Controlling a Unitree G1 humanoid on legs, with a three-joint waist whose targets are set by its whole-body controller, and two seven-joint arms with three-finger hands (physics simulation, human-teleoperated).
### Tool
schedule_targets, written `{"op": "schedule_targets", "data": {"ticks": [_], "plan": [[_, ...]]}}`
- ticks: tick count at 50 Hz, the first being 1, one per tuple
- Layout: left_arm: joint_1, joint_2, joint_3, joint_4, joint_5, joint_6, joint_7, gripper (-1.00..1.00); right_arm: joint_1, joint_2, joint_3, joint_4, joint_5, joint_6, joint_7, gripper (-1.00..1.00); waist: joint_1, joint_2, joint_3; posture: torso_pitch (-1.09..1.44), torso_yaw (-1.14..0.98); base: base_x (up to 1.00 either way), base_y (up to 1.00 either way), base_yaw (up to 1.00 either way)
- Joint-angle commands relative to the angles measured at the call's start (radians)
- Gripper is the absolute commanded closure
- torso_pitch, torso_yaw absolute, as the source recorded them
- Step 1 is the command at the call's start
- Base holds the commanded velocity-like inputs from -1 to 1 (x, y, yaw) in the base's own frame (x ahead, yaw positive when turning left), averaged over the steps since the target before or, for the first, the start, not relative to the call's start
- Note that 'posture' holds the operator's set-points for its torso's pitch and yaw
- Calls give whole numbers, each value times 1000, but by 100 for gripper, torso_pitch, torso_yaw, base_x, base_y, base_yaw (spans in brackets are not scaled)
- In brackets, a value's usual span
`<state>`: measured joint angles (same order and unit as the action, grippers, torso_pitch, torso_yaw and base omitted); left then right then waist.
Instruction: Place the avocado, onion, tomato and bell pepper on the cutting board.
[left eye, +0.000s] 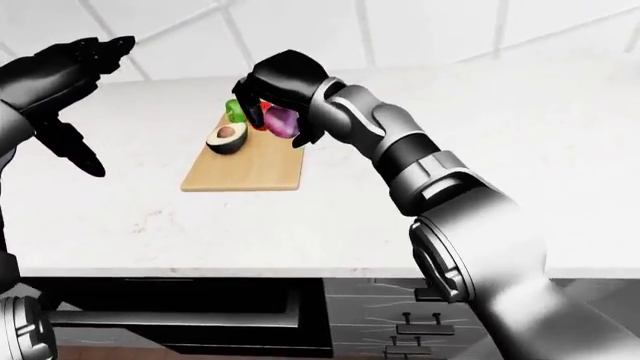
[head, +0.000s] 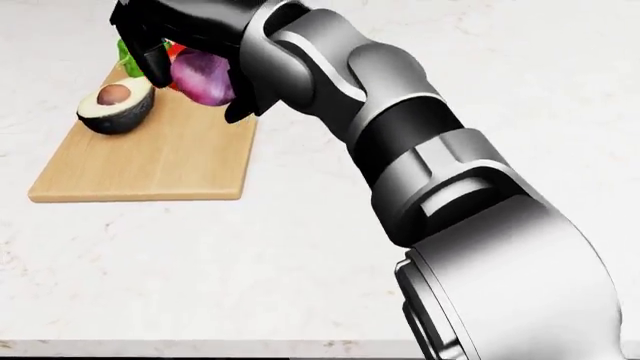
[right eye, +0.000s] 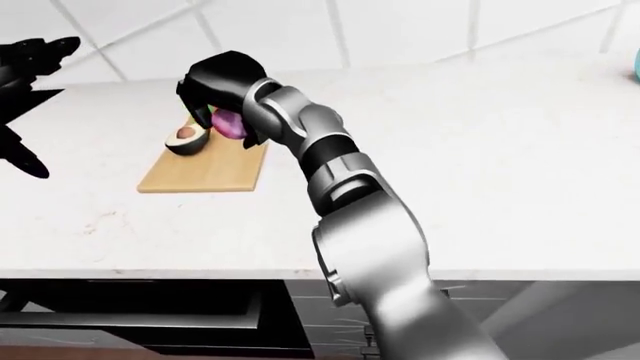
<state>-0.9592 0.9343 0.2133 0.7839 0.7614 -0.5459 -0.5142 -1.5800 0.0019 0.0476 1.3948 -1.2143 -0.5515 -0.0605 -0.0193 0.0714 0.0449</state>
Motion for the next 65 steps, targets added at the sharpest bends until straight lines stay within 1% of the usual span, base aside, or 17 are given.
{"op": "schedule_targets", "data": {"ticks": [1, 8, 22, 35, 42, 55, 57, 58, 62, 65], "plan": [[-27, 23, 21, -34, -20, -1, 20, -100, -36, -6, -7, -39, 14, 9, -33, 100, -2, 12, -31, 0, 0, 0, 0, 0], [-18, 27, 23, -38, -27, 1, 23, -100, -17, 12, -4, -37, 6, 24, -56, 100, -2, 15, -33, 0, 0, 0, 0, 0], [15, 28, 29, -42, -40, -1, 40, -100, 2, 19, 13, -33, -38, 36, -97, 100, -3, 19, -34, 0, 0, 0, 0, 0], [33, 21, 28, -36, -37, -7, 60, -100, 16, 24, 6, -29, -68, 44, -155, 100, -2, 20, -35, 0, 0, 0, 0, 0], [36, 21, 28, -28, -36, -12, 66, -100, 20, 30, 1, -28, -75, 51, -162, 100, -2, 20, -36, 0, 0, 0, 0, 0], [66, 26, 39, -39, -49, -16, 71, -100, 45, 56, 10, -28, -98, 48, -166, 100, -3, 22, -37, 0, 0, 0, 0, 0], [67, 27, 39, -40, -50, -16, 71, -100, 43, 57, 10, -27, -99, 46, -169, 81, -3, 23, -37, 0, 0, 0, 0, 0], [67, 27, 39, -40, -51, -16, 71, -100, 43, 58, 10, -27, -100, 45, -171, 86, -3, 23, -37, 0, 0, 0, 0, 0], [76, 28, 42, -42, -54, -17, 73, -100, 48, 61, 11, -27, -104, 47, -174, 91, -2, 24, -37, 0, 0, 0, 0, 0], [81, 31, 45, -42, -57, -18, 74, -100, 49, 64, 11, -27, -108, 49, -174, 91, -3, 24, -37, 0, 0, 0, 0, 0]]}}
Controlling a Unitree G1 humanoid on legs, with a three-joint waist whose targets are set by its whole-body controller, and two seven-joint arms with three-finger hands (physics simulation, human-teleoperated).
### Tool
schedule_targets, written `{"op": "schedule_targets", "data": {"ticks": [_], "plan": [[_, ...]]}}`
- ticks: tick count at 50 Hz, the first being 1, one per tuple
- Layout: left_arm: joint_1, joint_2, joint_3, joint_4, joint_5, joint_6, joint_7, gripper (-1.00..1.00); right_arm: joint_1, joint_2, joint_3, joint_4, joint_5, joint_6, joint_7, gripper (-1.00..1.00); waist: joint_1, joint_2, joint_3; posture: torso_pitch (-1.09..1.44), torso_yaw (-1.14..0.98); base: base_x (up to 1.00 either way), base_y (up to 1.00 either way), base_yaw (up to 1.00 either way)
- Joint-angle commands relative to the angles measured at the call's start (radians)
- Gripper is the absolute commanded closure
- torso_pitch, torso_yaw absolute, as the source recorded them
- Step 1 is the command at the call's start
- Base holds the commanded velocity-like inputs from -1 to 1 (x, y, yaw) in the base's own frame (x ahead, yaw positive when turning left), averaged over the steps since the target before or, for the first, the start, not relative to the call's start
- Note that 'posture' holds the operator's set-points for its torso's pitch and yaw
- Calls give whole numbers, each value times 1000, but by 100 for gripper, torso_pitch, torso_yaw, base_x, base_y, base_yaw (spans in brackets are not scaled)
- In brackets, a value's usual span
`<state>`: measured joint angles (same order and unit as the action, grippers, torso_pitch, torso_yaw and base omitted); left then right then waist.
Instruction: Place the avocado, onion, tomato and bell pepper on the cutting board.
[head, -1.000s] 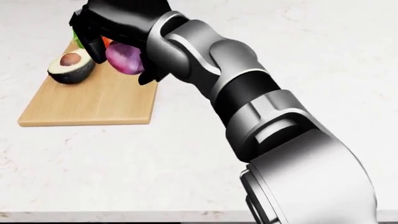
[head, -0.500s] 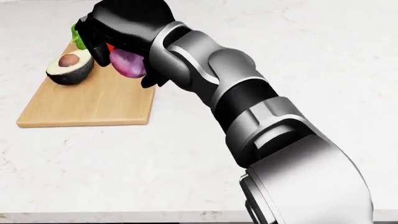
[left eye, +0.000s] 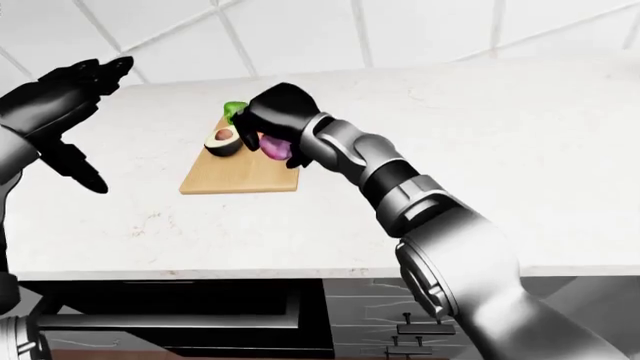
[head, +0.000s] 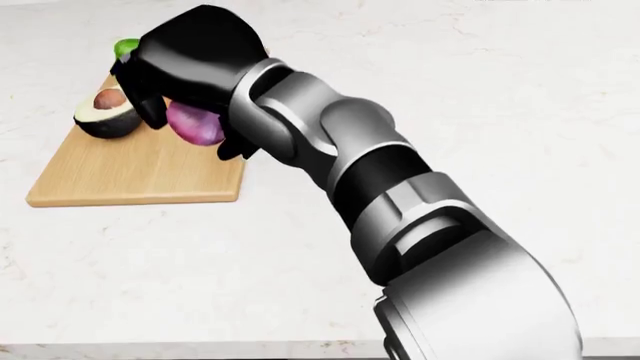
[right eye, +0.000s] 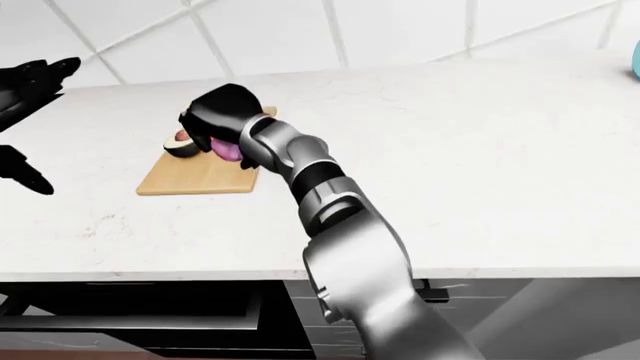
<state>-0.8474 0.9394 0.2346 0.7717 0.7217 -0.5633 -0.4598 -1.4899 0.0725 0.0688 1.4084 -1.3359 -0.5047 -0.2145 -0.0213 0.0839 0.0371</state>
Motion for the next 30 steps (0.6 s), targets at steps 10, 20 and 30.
{"op": "schedule_targets", "data": {"ticks": [10, 20, 30], "plan": [[-25, 28, 24, -30, -21, 1, 22, -100, -33, -11, -6, -39, -7, 2, -18, 32, 0, 13, -30, 0, 0, 0, 0, 0], [-26, 31, 23, -24, -22, -1, 25, -100, -37, -14, -9, -40, -11, -1, -5, 11, -1, 13, -30, 0, 0, 0, 0, 0], [-22, 36, 25, -22, -24, -2, 27, -100, -38, -17, -10, -39, -16, -2, 13, 15, -2, 14, -30, 0, 0, 0, 0, 0]]}}
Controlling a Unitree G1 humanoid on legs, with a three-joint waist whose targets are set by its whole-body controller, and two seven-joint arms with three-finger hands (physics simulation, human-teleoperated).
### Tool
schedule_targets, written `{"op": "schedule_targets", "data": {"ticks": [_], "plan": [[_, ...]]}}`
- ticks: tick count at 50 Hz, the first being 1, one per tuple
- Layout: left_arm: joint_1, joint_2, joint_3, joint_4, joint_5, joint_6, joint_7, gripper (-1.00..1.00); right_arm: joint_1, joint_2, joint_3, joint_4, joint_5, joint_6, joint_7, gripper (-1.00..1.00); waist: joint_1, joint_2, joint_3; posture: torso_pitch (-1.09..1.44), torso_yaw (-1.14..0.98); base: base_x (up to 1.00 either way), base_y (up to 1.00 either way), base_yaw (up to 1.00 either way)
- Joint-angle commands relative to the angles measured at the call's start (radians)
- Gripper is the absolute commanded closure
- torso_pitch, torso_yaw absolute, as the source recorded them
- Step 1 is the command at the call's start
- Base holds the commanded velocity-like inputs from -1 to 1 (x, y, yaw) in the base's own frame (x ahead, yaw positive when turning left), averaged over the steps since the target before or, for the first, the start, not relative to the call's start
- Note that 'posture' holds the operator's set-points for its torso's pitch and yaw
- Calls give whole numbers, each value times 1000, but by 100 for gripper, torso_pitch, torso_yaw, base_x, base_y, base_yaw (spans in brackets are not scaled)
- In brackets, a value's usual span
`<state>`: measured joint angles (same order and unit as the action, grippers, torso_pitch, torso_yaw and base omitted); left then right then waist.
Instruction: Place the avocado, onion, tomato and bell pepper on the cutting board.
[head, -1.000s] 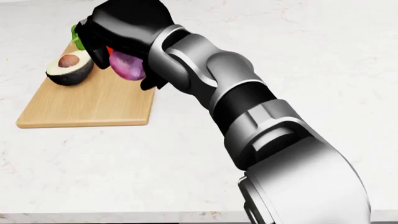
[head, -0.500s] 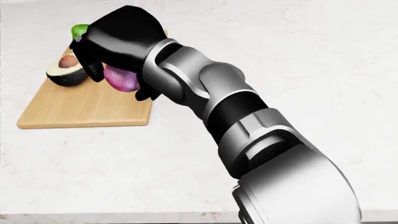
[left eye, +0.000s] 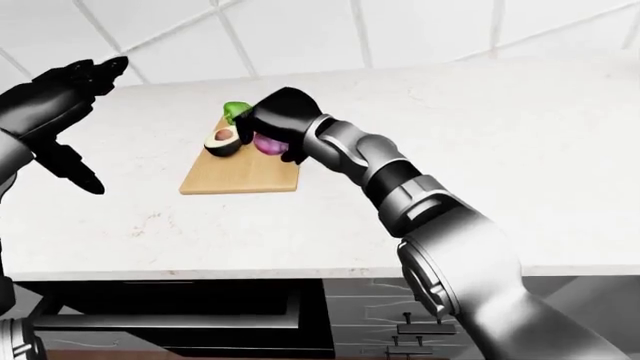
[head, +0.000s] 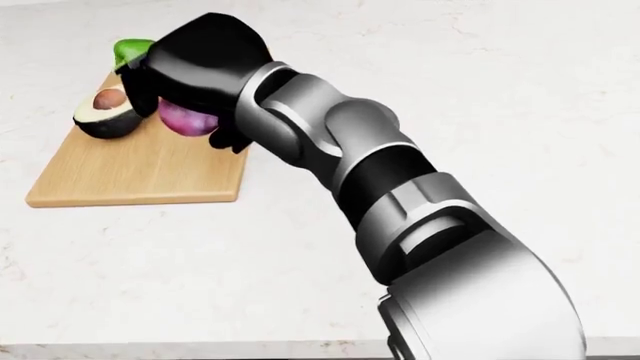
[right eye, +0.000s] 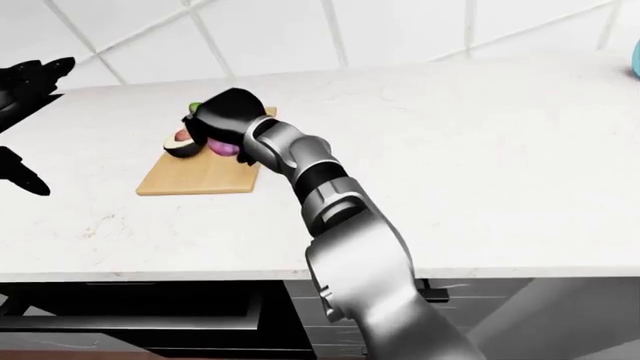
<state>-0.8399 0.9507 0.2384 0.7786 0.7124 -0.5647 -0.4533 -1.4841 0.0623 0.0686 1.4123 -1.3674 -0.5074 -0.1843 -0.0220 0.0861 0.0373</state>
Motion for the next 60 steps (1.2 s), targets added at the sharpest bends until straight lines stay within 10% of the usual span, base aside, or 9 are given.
{"op": "schedule_targets", "data": {"ticks": [1, 6, 14, 38, 44, 60], "plan": [[-31, 25, 21, -28, -15, -1, 21, -100, -43, -7, -11, -44, 16, 2, -14, 15, -1, 12, -31, 0, 0, 0, 0, 0], [-27, 28, 24, -30, -18, -1, 21, -100, -46, -11, -13, -44, 18, 0, 1, 9, -1, 12, -30, 0, 0, 0, 0, 0], [-14, 30, 28, -36, -22, 1, 21, -100, -43, -15, -12, -44, 22, -6, 32, -55, -2, 13, -30, 0, 0, 0, 0, 0], [-36, 40, 27, -40, -29, 10, 5, -100, -118, -63, -27, -48, 46, -29, 132, -58, -5, 13, -28, 0, 0, 0, 0, 0], [-40, 43, 28, -45, -34, 14, -3, -100, -158, -96, -38, -52, 72, -58, 210, -99, -6, 13, -26, 0, 0, 0, 0, 0], [-52, 52, 28, -60, -39, 24, -23, -100, -187, -188, -42, -64, 133, -141, 332, -100, -9, 9, -23, 0, 0, 0, 0, 0]]}}
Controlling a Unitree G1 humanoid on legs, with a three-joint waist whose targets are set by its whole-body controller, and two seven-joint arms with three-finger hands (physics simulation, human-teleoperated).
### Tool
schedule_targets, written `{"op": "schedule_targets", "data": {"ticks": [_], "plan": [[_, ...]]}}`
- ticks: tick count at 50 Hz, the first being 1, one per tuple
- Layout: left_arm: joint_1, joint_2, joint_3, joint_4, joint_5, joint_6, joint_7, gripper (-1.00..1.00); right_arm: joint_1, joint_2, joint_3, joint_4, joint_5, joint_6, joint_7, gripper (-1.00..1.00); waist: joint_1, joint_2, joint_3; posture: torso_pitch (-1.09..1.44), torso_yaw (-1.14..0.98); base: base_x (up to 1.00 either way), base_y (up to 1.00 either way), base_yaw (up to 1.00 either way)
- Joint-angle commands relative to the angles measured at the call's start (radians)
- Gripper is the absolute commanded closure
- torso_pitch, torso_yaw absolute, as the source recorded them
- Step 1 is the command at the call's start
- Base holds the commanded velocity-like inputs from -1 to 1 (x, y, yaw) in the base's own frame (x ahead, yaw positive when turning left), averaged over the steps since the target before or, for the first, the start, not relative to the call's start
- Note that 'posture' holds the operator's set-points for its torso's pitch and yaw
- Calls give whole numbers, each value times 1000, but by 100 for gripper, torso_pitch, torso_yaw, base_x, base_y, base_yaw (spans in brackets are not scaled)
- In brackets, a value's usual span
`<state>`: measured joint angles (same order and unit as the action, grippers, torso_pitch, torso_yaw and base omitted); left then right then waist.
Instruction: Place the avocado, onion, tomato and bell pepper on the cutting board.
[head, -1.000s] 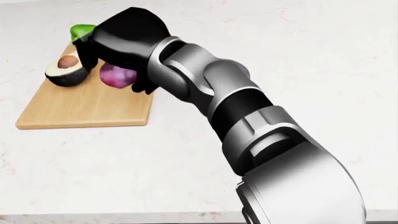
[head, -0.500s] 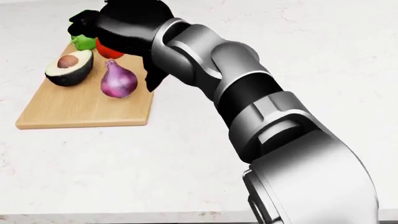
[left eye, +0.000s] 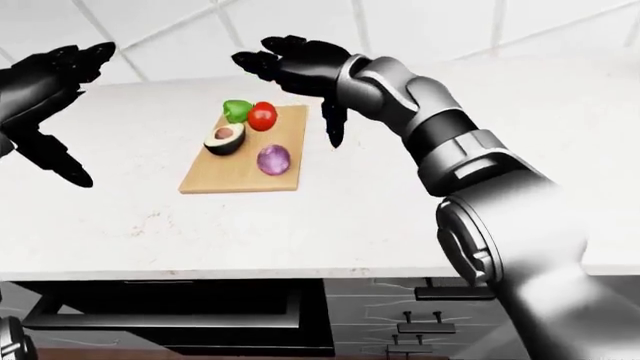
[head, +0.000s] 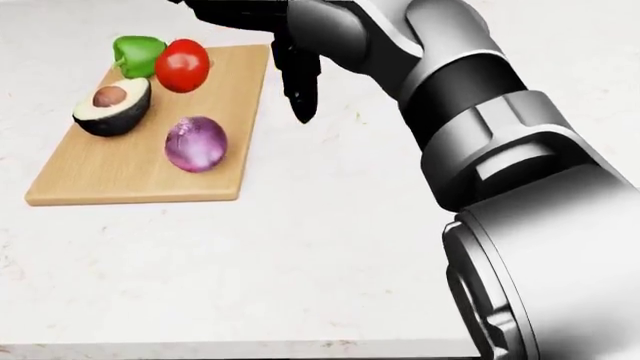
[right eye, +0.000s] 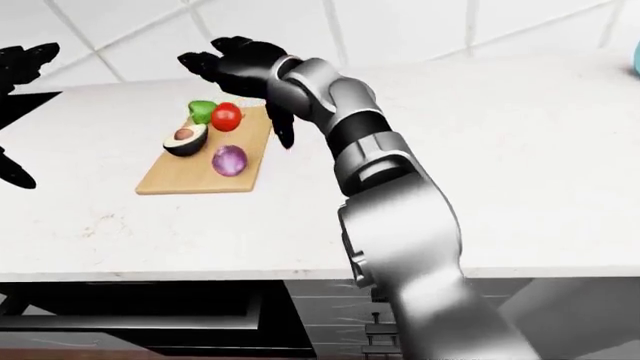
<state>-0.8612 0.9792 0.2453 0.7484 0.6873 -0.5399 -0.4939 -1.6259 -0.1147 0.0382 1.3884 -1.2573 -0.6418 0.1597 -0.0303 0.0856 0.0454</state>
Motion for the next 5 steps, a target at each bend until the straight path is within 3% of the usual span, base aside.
{"op": "schedule_targets", "data": {"ticks": [1, 5], "plan": [[-31, 24, 21, -28, -13, -2, 18, -100, -49, -17, -13, -41, 27, -12, -3, -100, -1, 9, -31, 0, 0, 0, 0, 0], [-33, 28, 23, -30, -16, -1, 12, -100, -48, -34, -15, -46, 43, -37, 31, -100, -2, 9, -29, 0, 0, 0, 0, 0]]}}
